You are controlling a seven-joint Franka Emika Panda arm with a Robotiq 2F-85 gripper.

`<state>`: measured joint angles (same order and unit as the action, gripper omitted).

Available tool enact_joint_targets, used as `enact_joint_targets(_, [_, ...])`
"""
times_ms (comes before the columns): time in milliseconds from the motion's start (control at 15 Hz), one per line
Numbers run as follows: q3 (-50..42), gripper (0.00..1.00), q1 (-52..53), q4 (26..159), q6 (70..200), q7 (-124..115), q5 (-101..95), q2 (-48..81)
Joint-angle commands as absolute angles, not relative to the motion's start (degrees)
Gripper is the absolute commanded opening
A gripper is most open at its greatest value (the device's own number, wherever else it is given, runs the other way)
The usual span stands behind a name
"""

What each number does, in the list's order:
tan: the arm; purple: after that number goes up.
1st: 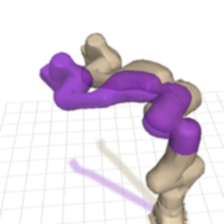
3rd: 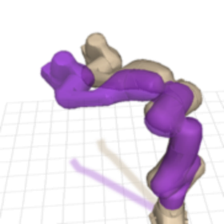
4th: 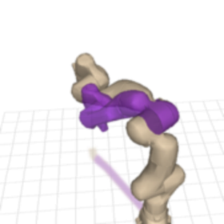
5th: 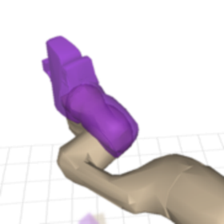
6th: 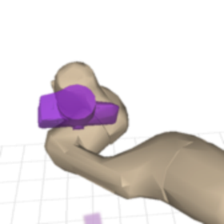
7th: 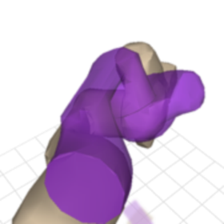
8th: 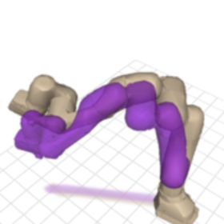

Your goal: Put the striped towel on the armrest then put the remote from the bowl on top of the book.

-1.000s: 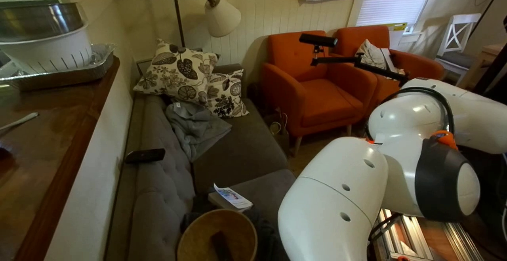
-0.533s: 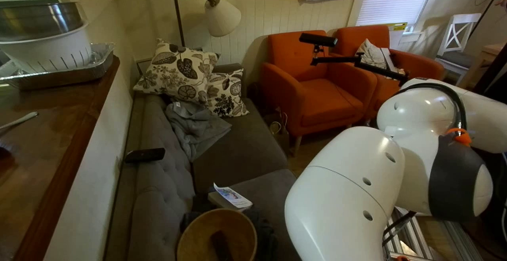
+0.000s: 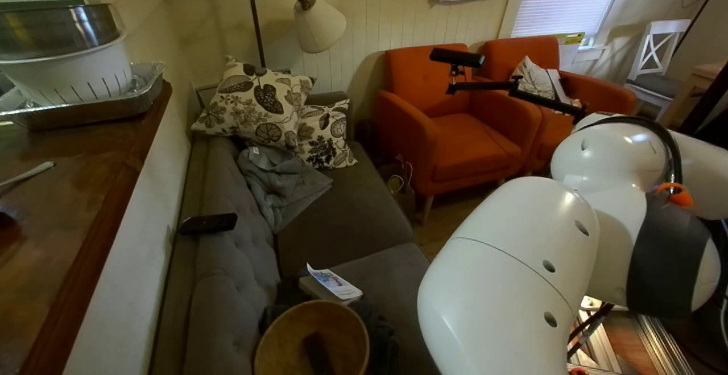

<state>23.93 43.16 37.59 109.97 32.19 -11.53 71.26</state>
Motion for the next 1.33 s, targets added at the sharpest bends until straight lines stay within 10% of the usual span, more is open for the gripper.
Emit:
enact_joint_targets(0, [23.9, 1.0, 43.2, 37.6, 110.0, 31.9, -11.5, 71.2])
enact_joint_targets(1267, [15.9, 1.0, 38.6, 76.9, 128.8, -9.7, -13.4, 46.8])
